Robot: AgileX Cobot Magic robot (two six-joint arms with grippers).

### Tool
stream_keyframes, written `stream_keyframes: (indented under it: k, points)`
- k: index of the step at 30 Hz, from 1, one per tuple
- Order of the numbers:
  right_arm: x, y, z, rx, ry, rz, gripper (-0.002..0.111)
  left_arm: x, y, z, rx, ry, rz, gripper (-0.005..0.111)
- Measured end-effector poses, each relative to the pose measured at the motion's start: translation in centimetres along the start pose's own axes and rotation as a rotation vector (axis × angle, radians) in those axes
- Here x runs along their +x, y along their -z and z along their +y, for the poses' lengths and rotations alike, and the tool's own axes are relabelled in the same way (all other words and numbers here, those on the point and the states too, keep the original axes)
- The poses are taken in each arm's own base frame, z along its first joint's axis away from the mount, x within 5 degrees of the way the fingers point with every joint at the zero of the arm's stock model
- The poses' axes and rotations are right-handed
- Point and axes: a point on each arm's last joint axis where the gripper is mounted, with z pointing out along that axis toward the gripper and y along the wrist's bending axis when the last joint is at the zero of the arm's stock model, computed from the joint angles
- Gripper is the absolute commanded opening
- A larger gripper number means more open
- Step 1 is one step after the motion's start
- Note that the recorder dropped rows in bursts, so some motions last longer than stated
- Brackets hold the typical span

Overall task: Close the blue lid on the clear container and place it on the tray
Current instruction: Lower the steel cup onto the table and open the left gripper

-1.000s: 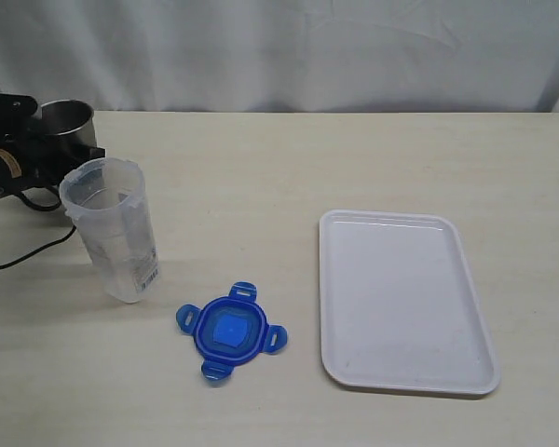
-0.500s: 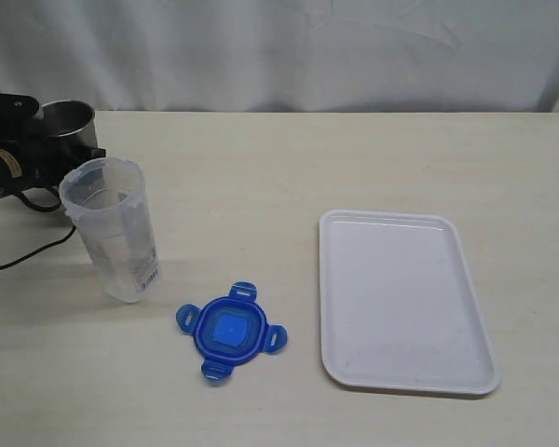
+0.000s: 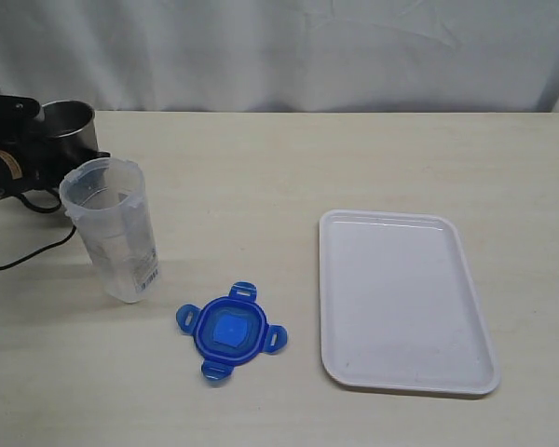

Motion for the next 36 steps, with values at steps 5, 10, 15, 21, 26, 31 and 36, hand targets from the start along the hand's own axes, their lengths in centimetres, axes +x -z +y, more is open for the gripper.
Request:
stream_keyframes:
  k: [5,10,15,21,26,31,36]
  points:
    - [0.0,0.0,0.0,0.0,0.0,0.0,0.004,0.1,0.0,0.0,-0.003,0.0,0.009,0.105]
    - [0.0,0.0,0.0,0.0,0.0,0.0,0.004,0.6,0.0,0.2,-0.018,-0.011,0.065,0.105]
    - [0.0,0.0,0.0,0.0,0.0,0.0,0.004,0.6,0.2,0.1,-0.012,-0.045,0.097,0.105]
    - [0.0,0.0,0.0,0.0,0.0,0.0,0.004,0.7,0.7,-0.2,0.003,-0.038,0.082,0.105]
    - [0.0,0.0,0.0,0.0,0.0,0.0,0.004,0.8,1.8,-0.4,0.005,-0.032,0.086,0.105]
    - [0.0,0.0,0.0,0.0,0.0,0.0,0.004,0.4,3.2,0.1,-0.013,-0.025,0.077,0.105]
    - [0.0,0.0,0.0,0.0,0.0,0.0,0.004,0.6,4.7,-0.1,-0.018,-0.025,0.087,0.105]
